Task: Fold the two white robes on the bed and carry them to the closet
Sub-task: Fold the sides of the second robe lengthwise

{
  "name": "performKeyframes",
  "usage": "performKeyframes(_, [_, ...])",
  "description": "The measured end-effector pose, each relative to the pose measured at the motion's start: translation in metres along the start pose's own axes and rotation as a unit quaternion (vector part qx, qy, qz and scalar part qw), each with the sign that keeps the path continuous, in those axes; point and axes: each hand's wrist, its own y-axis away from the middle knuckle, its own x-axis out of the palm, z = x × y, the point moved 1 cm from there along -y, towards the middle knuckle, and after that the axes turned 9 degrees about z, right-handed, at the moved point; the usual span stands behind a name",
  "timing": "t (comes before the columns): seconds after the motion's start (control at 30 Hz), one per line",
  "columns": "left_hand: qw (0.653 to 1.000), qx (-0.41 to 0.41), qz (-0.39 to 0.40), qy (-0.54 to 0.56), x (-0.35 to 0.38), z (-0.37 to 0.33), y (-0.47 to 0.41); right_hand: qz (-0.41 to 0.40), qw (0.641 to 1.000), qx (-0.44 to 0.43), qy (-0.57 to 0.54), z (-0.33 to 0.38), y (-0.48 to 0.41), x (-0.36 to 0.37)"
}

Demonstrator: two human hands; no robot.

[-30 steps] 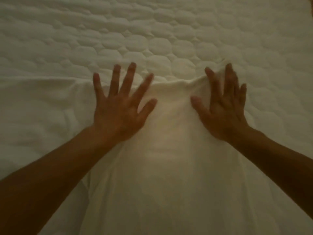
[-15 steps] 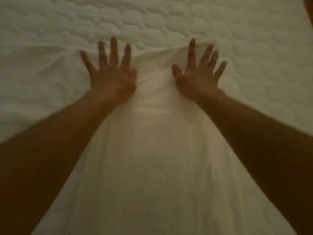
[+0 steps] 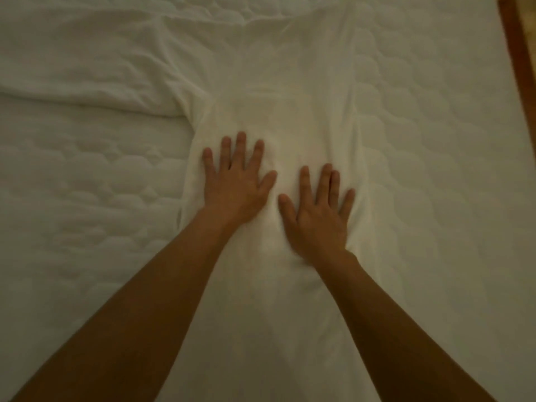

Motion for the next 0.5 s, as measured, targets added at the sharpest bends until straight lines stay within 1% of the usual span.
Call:
performKeyframes(0.13, [0.999, 0.020, -0.038, 0.028, 0.048, -0.017, 0.097, 0.012, 0.999, -0.045, 0.017, -0.007, 0.066, 0.024])
performKeyframes(0.27, [0.999, 0.026, -0.043, 0.021, 0.094, -0.019, 0.201, 0.003, 0.996, -0.087, 0.021, -0.030, 0.163, 0.061])
performKeyframes(0.4, [0.998, 0.050, -0.033, 0.000, 0.147, -0.021, 0.316, 0.005, 0.994, -0.106, 0.027, -0.058, 0.260, 0.107])
performKeyframes(0.5, [0.999, 0.032, -0.036, 0.012, 0.188, -0.022, 0.395, 0.006, 0.994, -0.109, 0.031, -0.078, 0.325, 0.135])
